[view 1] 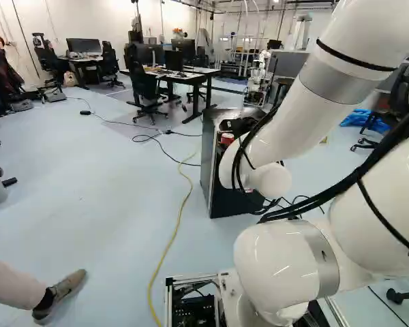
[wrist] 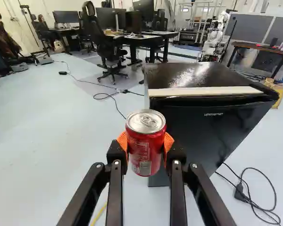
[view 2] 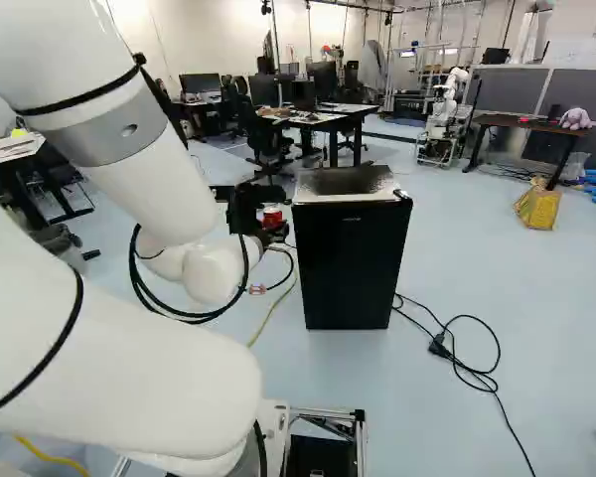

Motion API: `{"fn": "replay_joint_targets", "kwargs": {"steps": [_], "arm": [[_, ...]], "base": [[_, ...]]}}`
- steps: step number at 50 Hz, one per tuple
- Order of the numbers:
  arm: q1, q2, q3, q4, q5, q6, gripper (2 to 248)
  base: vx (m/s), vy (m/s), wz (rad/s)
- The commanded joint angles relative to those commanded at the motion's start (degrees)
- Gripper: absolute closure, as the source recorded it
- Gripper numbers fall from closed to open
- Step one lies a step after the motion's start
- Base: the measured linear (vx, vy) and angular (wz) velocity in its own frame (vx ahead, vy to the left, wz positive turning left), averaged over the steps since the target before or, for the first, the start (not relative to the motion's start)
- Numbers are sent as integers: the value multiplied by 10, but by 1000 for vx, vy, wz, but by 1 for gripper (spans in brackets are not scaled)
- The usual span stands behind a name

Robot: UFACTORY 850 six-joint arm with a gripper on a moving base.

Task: Grab a drink from the fridge

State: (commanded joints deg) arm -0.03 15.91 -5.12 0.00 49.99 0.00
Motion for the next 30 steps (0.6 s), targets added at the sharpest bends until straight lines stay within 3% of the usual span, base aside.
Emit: {"fn": "replay_joint_targets", "kwargs": {"steps": [30], "arm": [[0, 1, 1, 0, 0, 0, 158]], "base": [[0, 0, 0]]}}
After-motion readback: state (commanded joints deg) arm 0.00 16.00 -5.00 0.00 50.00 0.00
